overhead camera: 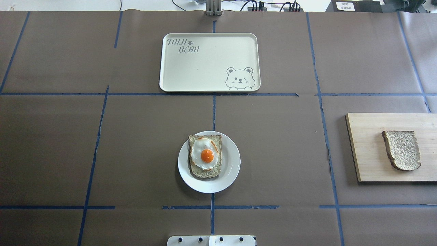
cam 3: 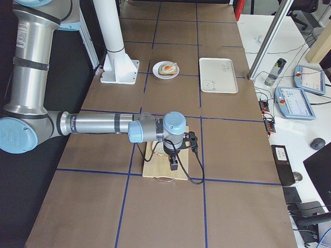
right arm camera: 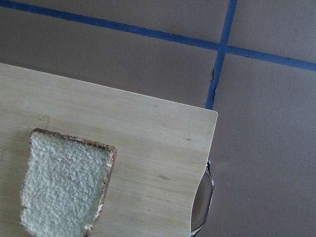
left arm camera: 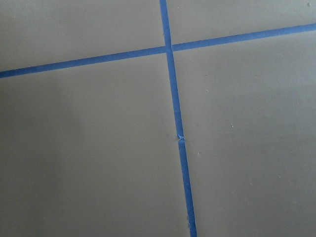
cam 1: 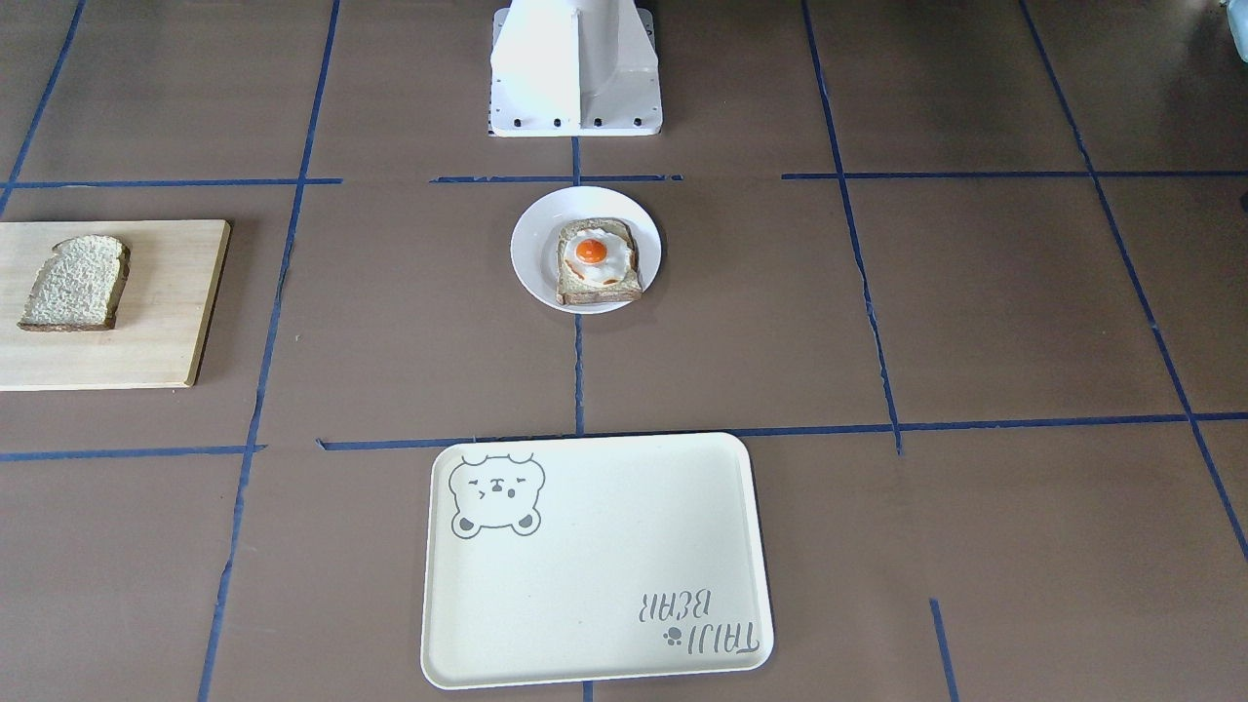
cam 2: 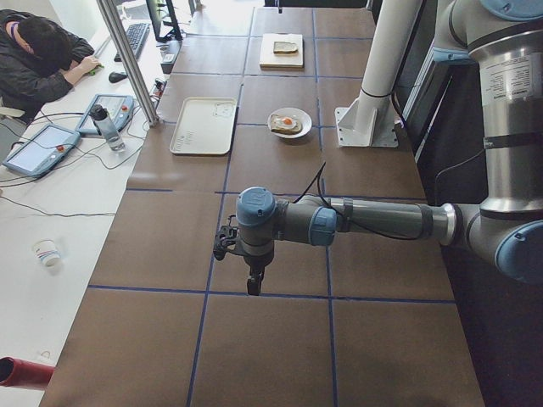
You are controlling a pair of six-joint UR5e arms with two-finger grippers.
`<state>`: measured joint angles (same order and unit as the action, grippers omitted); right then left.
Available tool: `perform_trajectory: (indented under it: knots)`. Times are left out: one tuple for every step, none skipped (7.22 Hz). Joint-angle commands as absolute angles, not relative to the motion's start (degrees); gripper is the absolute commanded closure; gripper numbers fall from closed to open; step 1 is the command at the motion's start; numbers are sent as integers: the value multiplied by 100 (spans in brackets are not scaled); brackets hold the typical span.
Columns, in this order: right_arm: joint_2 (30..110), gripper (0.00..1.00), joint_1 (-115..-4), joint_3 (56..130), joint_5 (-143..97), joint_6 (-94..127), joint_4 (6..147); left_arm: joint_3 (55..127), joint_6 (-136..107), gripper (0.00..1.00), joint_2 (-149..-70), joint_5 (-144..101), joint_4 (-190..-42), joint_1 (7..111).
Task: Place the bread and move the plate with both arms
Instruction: 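Move the right gripper down toward the bread slice on the bamboo board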
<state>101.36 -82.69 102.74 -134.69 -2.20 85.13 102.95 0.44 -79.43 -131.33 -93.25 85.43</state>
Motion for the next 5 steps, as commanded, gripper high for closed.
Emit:
perform_trajectory:
  knots:
    - [10116, 0, -8183, 10274, -13465, -159, 8508, 10301, 44, 0, -7945, -13131, -9334, 8543]
    - [10099, 0, -8183, 10283, -13456, -123, 8430, 10318, 44, 0, -7945, -13131, -9334, 8543]
    - [10099, 0, -8183, 10275, -13447, -123, 8107, 10371, 35, 0, -7945, -13105, -9334, 8552]
    - [10090, 0, -8174, 10283, -13456, -97, 7964, 10354, 18, 0, -8041, -12983, -9334, 8543]
    - [10090, 0, -8148, 10309, -13482, 182, 7954, 10301, -26, 0, -8155, -12799, -9325, 8543]
